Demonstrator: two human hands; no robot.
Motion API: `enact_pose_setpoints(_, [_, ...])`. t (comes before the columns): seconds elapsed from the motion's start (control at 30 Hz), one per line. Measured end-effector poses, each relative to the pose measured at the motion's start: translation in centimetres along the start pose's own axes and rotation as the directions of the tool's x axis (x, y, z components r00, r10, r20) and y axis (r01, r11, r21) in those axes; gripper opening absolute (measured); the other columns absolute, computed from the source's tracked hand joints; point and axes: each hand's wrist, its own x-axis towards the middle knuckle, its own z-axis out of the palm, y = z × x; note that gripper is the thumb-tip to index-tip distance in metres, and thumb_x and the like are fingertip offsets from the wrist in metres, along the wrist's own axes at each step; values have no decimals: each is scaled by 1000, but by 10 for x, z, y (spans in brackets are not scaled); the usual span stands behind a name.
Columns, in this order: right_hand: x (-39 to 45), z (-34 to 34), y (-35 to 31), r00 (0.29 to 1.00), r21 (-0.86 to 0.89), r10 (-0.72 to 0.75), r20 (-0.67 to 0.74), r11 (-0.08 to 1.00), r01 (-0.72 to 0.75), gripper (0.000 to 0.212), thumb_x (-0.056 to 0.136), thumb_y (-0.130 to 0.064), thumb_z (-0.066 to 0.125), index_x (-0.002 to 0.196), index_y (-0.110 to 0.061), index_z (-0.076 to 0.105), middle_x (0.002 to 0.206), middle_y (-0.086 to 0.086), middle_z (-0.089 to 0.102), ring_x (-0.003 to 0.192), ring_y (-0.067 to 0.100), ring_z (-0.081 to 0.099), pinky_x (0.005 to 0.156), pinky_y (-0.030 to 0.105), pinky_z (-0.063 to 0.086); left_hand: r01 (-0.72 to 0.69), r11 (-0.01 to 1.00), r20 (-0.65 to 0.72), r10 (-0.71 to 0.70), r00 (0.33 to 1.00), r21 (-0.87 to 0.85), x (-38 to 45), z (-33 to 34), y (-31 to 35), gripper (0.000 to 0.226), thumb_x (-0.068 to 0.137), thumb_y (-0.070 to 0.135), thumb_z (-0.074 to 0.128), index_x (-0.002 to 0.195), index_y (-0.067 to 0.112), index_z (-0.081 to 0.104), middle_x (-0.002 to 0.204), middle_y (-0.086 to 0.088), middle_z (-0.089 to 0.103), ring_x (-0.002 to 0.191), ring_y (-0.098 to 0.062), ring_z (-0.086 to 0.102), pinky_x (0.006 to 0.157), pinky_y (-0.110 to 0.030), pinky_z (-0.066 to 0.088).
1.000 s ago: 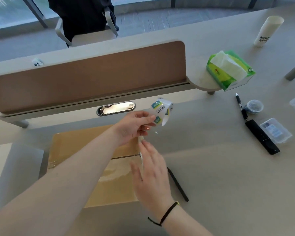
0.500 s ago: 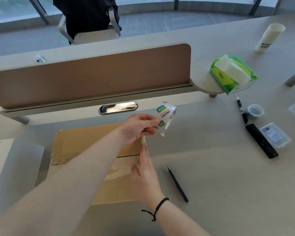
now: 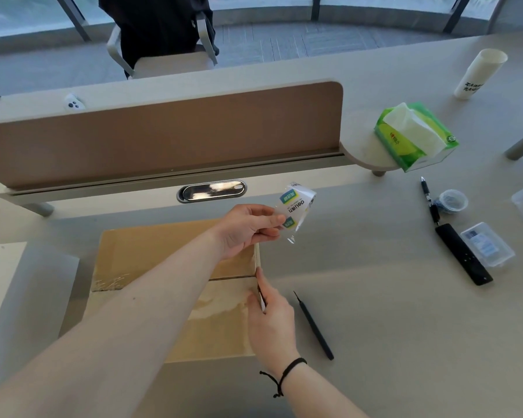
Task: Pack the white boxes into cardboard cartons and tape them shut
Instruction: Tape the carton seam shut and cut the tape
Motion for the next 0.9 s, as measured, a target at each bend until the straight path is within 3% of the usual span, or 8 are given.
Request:
enact_pose_setpoints(0.17, [3, -4, 3, 997, -20, 71, -31, 997, -71, 40, 96, -32, 61, 136, -39, 60, 108, -33, 65, 118, 12, 61, 113, 39, 41, 3, 1000, -1, -3, 1000, 10, 1, 0, 1, 30, 87, 9, 75, 113, -2, 69, 100, -18, 74, 76, -18, 67, 83, -31, 61])
enact_pose_setpoints(0.27, [7, -12, -2, 997, -86, 62, -34, 994, -65, 33, 91, -40, 65, 124, -38, 69, 93, -18, 72, 86, 12, 60, 84, 32, 54, 1, 1000, 3, -1, 1000, 15, 0, 1, 2, 24, 87, 9, 74, 109, 0, 70, 98, -17, 74, 74, -17, 66, 79, -28, 61])
enact_pose_setpoints(0.4, [16, -30, -6, 996, -99, 82, -31, 991, -85, 26, 86, -46, 70, 105, -29, 78, 94, -19, 72, 93, 1, 66, 82, 23, 53, -6, 1000, -13, 7, 1000, 23, -2, 2, 2, 25, 89, 8, 74, 110, -2, 69, 96, -16, 74, 73, -17, 65, 79, -27, 62])
enact_pose_setpoints(0.5, [30, -52, -13, 981, 7, 74, -177, 997, -74, 19, 90, -44, 70, 93, -26, 69, 90, -15, 70, 87, 2, 65, 73, 14, 46, -13, 999, -19, 13, 1000, 30, -2, 2, 1, 30, 89, 10, 74, 115, -4, 67, 96, -16, 73, 72, -17, 63, 79, -27, 62])
enact_pose_setpoints(0.6, [46, -79, -26, 907, 30, -56, -418, 997, 75, 21, 92, -32, 70, 104, -21, 58, 105, -7, 62, 100, 14, 61, 87, 27, 47, -22, 997, -2, 22, 1000, 80, -4, 3, 4, 27, 88, 11, 76, 112, 4, 66, 97, -15, 72, 74, -17, 62, 78, -28, 61])
enact_pose_setpoints(0.67, [55, -94, -38, 822, -191, -342, -455, 939, 285, 43, 87, -25, 75, 123, -19, 53, 122, -5, 53, 117, 13, 51, 104, 33, 42, -16, 983, 25, 12, 1000, 182, -5, 5, 8, 34, 84, 11, 80, 116, 11, 65, 101, -19, 72, 83, -21, 64, 77, -29, 60])
enact_pose_setpoints(0.77, [70, -108, -61, 757, -572, -633, -161, 685, 451, 76, 81, -29, 78, 146, -26, 40, 155, 2, 34, 144, 17, 29, 117, 36, 24, -23, 927, 125, -26, 992, 374, -5, 8, 14, 50, 82, 5, 82, 126, 17, 62, 99, -17, 70, 85, -21, 67, 75, -29, 56])
enact_pose_setpoints(0.9, [81, -110, -78, 889, -736, -418, 185, 540, 408, 78, 86, -40, 68, 153, -34, 29, 139, -6, 56, 135, 21, 46, 117, 44, 27, -20, 810, 168, -98, 981, 586, -4, 15, 20, 61, 81, -8, 76, 132, 18, 56, 99, -16, 69, 78, -21, 69, 71, -26, 57])
